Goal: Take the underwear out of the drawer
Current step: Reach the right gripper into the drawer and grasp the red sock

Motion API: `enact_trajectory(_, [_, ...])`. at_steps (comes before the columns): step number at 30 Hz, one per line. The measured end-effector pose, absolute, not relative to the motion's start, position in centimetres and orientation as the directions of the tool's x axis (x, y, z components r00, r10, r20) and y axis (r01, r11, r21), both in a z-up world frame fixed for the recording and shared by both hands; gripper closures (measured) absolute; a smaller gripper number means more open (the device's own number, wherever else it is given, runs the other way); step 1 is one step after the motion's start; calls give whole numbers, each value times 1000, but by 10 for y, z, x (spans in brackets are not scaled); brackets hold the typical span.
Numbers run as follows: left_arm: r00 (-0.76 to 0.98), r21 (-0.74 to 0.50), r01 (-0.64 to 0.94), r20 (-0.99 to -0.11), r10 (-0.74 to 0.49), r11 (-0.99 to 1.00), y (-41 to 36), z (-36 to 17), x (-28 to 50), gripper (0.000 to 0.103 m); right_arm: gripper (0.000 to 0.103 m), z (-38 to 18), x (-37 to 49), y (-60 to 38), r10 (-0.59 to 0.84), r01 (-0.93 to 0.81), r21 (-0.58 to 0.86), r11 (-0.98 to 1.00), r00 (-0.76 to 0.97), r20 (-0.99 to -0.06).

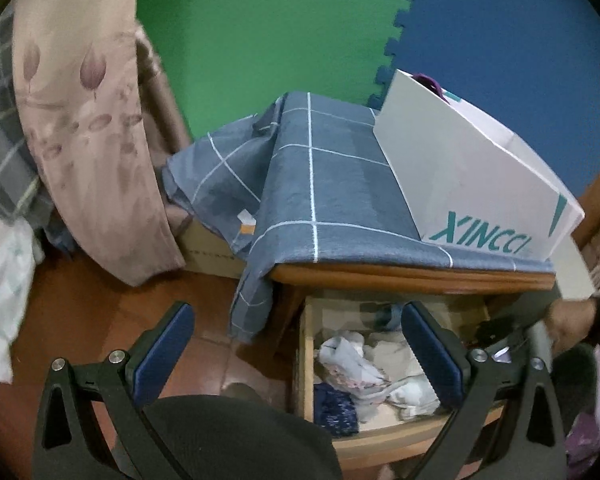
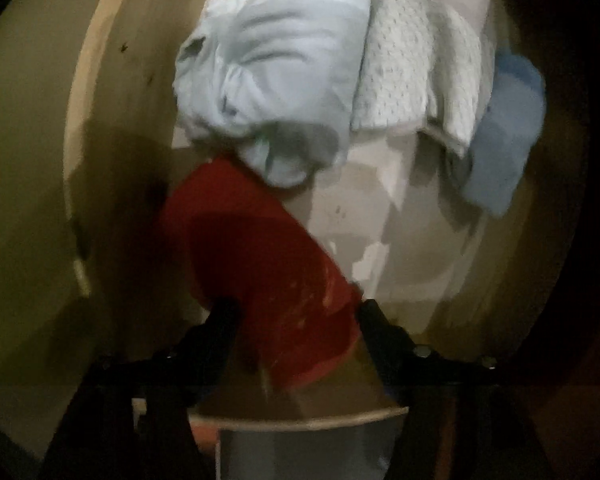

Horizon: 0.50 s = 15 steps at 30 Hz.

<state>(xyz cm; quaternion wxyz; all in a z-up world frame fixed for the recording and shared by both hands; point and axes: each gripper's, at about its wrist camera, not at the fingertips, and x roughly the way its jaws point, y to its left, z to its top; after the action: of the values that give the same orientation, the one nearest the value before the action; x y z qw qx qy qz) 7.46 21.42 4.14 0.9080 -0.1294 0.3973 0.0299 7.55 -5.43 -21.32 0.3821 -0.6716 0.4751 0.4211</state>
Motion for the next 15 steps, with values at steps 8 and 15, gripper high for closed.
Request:
enact_trajectory(8, [671, -322, -220, -735, -97, 921, 232, 35, 78, 1, 28, -217, 88, -53, -299, -970, -30, -240, 103, -949])
enact_trajectory(15, [657, -288, -232, -750, -69, 929, 229, 34, 80, 1, 50, -208, 112, -57, -279, -995, -6, -98, 34, -960])
